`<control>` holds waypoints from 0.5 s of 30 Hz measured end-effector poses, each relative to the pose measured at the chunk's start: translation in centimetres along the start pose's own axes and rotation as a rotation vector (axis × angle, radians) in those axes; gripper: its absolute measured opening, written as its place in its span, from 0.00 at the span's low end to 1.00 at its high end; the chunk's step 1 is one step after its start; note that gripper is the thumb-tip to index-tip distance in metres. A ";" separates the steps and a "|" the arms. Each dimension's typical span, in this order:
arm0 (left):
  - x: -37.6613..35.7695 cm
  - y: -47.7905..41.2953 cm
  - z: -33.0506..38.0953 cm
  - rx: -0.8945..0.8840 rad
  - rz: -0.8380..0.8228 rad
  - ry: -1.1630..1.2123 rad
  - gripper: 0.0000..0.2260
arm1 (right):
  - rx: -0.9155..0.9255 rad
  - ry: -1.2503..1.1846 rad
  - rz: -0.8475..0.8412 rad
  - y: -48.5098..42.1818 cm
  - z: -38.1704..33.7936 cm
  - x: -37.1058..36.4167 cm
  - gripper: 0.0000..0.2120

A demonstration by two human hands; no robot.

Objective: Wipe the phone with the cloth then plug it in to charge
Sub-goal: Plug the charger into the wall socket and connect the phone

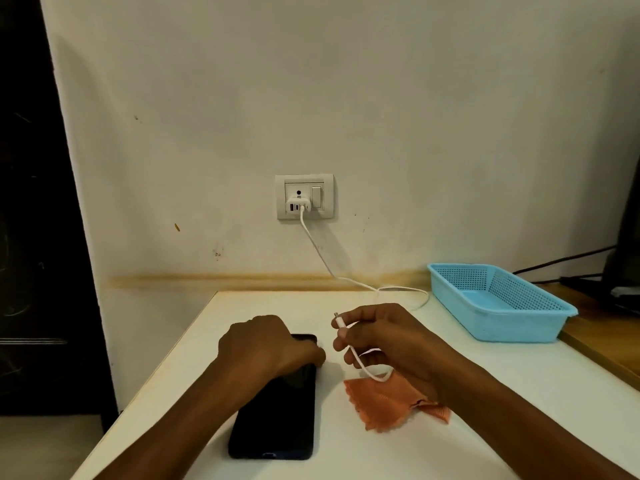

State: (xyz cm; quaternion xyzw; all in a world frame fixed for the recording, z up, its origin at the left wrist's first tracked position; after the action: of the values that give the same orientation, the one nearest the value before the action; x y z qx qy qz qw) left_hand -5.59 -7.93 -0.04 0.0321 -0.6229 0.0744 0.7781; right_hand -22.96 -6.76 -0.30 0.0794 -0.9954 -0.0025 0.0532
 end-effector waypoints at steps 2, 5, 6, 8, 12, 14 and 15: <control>0.4 -0.6 -0.9 0.075 -0.034 0.221 0.41 | 0.000 0.002 0.010 0.2 0.1 0.0 0.08; 0.6 -1.9 -1.6 0.092 -0.096 0.701 0.36 | 0.002 -0.012 0.027 0.4 0.1 0.0 0.08; 0.5 -2.3 -1.9 0.106 -0.117 0.829 0.28 | 0.010 -0.018 0.026 0.5 0.1 -0.1 0.07; -0.3 -2.6 -2.7 0.174 -0.208 1.087 0.19 | 0.034 -0.027 0.031 0.5 -0.1 -0.1 0.06; 0.5 -2.7 -3.3 0.215 -0.239 1.521 0.08 | 0.088 -0.081 0.031 0.7 -0.4 0.0 0.07; 2.0 -3.0 -3.4 0.199 -0.131 1.675 0.06 | 0.124 -0.121 0.021 0.9 -0.7 -0.1 0.07; 2.6 -3.0 -3.3 0.192 -0.095 1.775 0.04 | 0.150 -0.120 0.020 0.9 -1.0 -0.2 0.07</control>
State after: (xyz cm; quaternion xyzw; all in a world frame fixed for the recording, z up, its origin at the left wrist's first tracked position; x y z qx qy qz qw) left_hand -1.41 -10.26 1.89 0.0534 0.2195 0.0912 0.9699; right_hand -22.77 -5.82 0.68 0.0730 -0.9949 0.0677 -0.0125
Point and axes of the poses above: each hand's wrist, its own y-axis away from the middle knuckle, its own x-axis out of the back of the hand, z = x × y, the point moved 6 cm from there along -y, towards the middle knuckle, and after that the axes turned 6 degrees about -y, right-handed, at the moved point
